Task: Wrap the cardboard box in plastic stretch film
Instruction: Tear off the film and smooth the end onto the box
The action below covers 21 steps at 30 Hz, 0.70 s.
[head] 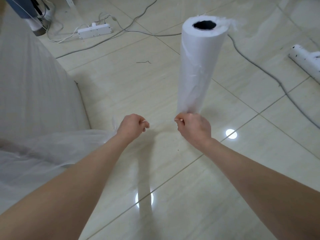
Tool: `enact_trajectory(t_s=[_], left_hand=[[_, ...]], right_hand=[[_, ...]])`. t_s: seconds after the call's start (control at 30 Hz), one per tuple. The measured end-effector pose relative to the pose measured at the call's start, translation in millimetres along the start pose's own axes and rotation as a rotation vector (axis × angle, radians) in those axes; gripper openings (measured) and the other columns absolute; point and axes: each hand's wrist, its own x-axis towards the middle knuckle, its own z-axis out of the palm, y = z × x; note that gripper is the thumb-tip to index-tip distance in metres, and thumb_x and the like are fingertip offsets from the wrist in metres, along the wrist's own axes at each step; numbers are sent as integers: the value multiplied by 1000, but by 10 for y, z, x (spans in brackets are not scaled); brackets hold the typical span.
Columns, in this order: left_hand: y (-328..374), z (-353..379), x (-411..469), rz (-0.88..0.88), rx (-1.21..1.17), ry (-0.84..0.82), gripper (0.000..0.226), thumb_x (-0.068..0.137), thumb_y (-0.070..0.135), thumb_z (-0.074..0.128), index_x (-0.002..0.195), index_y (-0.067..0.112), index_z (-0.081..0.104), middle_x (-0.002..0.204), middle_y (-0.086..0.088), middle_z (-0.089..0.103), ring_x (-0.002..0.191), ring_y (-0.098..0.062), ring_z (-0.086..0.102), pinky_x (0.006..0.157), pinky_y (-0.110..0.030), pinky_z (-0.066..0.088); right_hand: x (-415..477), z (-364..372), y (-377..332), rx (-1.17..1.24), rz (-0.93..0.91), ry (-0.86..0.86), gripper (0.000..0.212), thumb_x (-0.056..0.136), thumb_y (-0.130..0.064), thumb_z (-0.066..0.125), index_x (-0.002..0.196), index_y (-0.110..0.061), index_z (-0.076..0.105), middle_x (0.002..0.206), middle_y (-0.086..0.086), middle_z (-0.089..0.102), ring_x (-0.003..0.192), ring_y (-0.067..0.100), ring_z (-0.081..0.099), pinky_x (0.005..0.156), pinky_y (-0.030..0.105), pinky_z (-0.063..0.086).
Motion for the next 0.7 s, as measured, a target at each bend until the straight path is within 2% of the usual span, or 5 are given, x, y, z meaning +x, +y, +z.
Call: enact_trajectory(t_s=[0.2, 0.37, 0.43, 0.53, 0.7], left_hand=[[70, 25, -73, 168, -28, -69, 20, 89, 21, 59, 72, 23, 68, 62, 10, 63, 52, -1, 54, 51, -11, 40], [17, 11, -122, 180, 31, -62, 19, 91, 20, 55, 82, 20, 71, 76, 3, 70, 70, -9, 62, 67, -23, 46], [35, 43, -85, 166, 234, -28, 24, 93, 16, 50, 109, 17, 68, 106, -1, 68, 103, -19, 60, 87, -29, 47], [107, 130, -30, 281, 595, 97, 63, 86, 17, 52, 145, 11, 31, 148, -7, 32, 138, -24, 26, 112, -38, 21], [351, 396, 34, 437, 633, 3, 89, 80, 45, 64, 149, 14, 17, 149, -3, 32, 140, -21, 24, 115, -41, 13]], right_hand=[[128, 229, -158, -170, -108, -198, 63, 92, -36, 52, 142, -48, 16, 101, 6, 63, 100, 28, 57, 70, 32, 39], [234, 299, -54, -170, -12, -95, 23, 94, -29, 47, 109, -27, 64, 108, 9, 65, 106, 30, 57, 74, 31, 43], [233, 322, -45, -143, -13, -61, 23, 94, -30, 46, 103, -27, 67, 105, 7, 67, 104, 28, 58, 70, 29, 41], [232, 336, -45, -116, -1, -57, 23, 94, -34, 47, 104, -29, 67, 105, 5, 67, 103, 26, 58, 72, 30, 43], [236, 316, -24, -131, -13, -52, 22, 94, -35, 48, 104, -30, 67, 105, 3, 67, 104, 25, 58, 73, 29, 43]])
